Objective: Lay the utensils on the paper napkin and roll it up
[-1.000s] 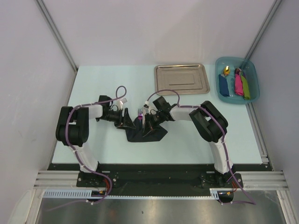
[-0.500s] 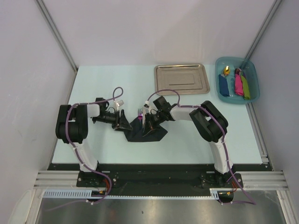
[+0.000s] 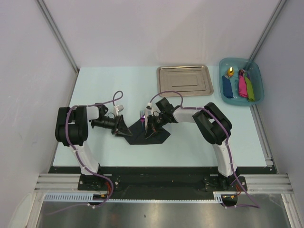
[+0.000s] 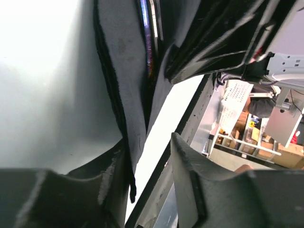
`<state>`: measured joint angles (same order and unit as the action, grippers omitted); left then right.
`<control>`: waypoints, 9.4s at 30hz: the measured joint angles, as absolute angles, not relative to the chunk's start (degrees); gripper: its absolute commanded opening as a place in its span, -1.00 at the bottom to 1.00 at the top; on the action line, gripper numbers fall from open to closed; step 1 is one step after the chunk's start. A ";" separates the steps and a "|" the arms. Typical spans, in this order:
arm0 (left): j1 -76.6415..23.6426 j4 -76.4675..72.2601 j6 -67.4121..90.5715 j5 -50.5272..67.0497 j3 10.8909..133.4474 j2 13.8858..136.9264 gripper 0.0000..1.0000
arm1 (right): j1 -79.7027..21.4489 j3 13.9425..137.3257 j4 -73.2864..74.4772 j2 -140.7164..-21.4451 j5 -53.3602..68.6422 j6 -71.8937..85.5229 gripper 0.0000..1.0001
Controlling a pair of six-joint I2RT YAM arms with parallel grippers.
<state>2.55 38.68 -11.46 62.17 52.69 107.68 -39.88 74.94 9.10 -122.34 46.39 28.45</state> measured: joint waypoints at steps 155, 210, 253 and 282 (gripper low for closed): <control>-16.05 -14.92 34.81 63.07 39.40 94.98 0.05 | -32.86 74.76 21.98 -120.53 44.38 22.09 -1.00; -13.37 0.95 20.93 57.65 42.94 106.98 -0.68 | -32.77 74.61 22.28 -120.53 43.90 20.84 -0.77; -16.56 0.67 23.11 50.11 46.65 98.15 -0.73 | -36.51 82.54 22.79 -124.38 40.86 17.78 -1.00; -20.84 10.13 25.08 34.70 54.98 106.34 -0.85 | -35.99 81.52 22.15 -119.22 39.97 19.77 -0.56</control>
